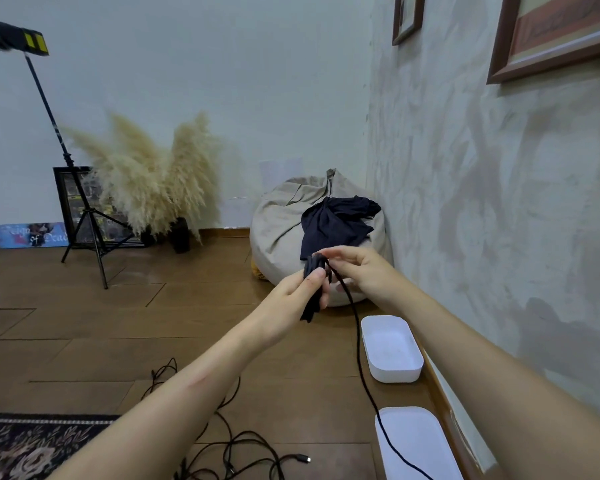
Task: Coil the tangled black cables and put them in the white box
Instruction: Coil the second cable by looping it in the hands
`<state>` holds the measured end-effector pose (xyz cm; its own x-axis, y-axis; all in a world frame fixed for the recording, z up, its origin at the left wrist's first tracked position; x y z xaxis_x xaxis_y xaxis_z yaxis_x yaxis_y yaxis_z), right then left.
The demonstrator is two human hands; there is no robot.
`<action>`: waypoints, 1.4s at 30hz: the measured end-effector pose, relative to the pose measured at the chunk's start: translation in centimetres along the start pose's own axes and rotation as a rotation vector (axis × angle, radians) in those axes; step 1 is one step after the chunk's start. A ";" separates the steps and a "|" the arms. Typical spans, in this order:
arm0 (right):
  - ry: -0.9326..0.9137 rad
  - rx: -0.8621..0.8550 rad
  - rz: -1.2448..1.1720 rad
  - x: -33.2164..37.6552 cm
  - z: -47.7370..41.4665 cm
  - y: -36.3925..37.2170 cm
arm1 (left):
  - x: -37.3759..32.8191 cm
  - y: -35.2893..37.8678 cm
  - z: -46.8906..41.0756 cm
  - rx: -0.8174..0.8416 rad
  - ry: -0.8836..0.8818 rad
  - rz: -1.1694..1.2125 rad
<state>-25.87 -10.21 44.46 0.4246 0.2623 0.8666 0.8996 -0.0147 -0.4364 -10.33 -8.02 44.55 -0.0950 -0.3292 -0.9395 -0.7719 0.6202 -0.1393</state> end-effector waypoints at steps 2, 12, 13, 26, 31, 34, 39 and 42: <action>0.025 -0.025 -0.026 -0.2 0.2 0.6 | -0.1 -0.4 -0.1 -0.024 0.000 0.024; 0.151 0.109 -0.022 -1.0 1.0 5.7 | 0.6 -2.1 -1.0 -0.197 -0.027 0.240; 0.166 0.134 0.013 -1.2 1.2 6.3 | 0.9 -2.3 -1.2 -0.224 -0.046 0.283; 0.205 0.349 0.205 -0.9 2.1 10.7 | 2.8 -6.7 -2.0 -0.554 -0.027 0.110; 0.123 0.330 0.491 0.7 1.1 8.1 | 4.4 -7.4 -1.6 -0.539 -0.110 -0.171; 0.056 0.355 0.862 1.0 0.8 6.6 | 5.8 -7.2 -1.6 -0.468 -0.189 -0.314; -0.181 0.074 1.104 3.9 0.1 3.2 | 5.7 -5.3 -1.9 -0.305 -0.162 -0.216; -0.271 -0.056 0.989 5.8 0.3 1.5 | 3.9 -3.6 -2.3 -0.187 -0.124 -0.046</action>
<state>-22.08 -8.44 48.81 0.9475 0.3174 0.0380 0.1656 -0.3855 -0.9077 -9.37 -13.12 42.13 0.0120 -0.2564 -0.9665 -0.8777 0.4604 -0.1330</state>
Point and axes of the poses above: each hand's wrist, its own z-axis away from the middle knuckle, its own y-axis out of the palm, x = y × z, the point moved 6 cm from there along -z, towards the middle knuckle, and after that the axes turned 12 degrees about z, right-handed, at the moved point
